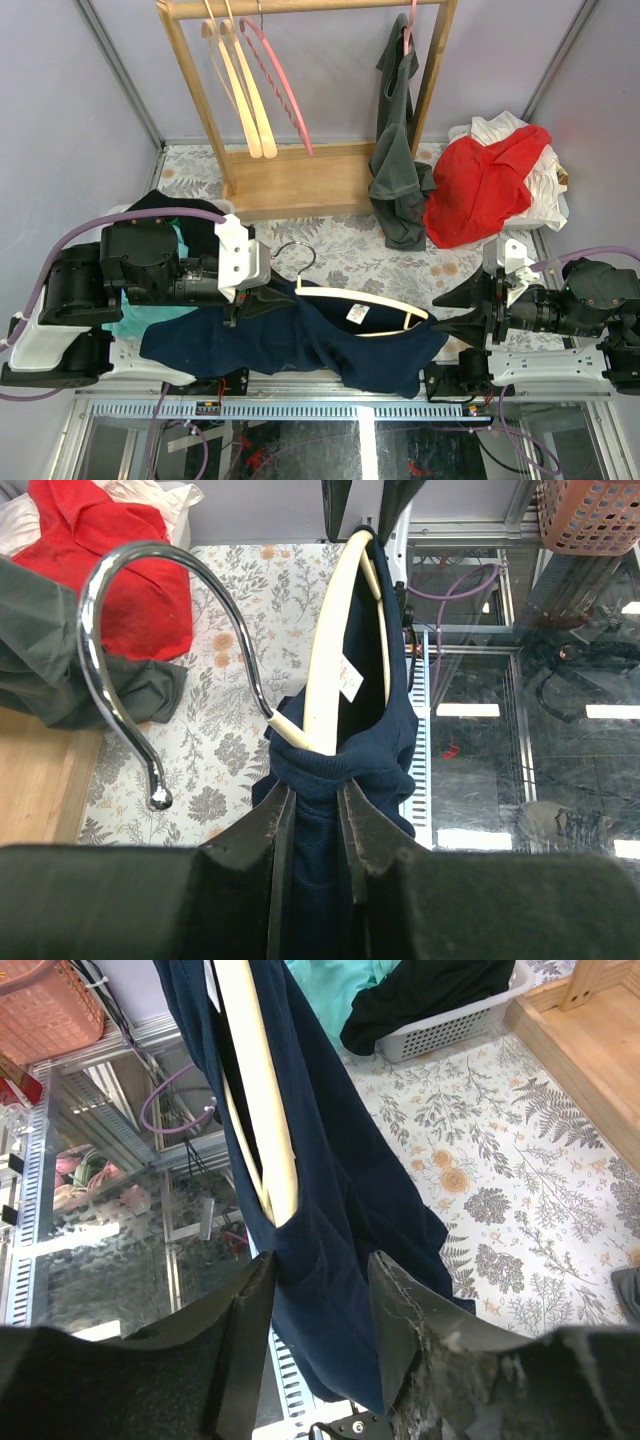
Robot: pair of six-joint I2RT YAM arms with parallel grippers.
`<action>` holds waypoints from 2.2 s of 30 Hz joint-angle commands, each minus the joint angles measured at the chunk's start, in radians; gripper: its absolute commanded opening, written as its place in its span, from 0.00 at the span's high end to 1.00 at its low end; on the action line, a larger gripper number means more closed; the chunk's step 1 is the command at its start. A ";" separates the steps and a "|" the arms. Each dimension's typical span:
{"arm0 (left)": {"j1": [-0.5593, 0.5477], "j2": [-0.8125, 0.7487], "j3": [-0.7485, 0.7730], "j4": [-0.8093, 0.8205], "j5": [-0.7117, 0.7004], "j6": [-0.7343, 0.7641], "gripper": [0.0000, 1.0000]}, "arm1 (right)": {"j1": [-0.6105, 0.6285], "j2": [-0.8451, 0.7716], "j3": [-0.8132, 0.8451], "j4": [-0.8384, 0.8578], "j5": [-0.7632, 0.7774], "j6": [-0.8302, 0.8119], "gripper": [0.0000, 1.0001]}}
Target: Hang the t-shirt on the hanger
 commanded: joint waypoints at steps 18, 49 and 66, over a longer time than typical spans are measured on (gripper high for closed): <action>0.000 0.004 -0.001 0.104 0.048 -0.007 1.00 | 0.001 0.018 0.028 0.039 0.017 -0.017 0.86; 0.000 -0.387 -0.722 0.750 -0.030 -0.096 1.00 | 0.001 0.538 0.496 0.022 -0.050 -0.187 0.96; 0.000 -0.577 -0.870 0.846 0.009 -0.101 1.00 | 0.001 0.667 0.548 -0.035 -0.071 -0.164 0.60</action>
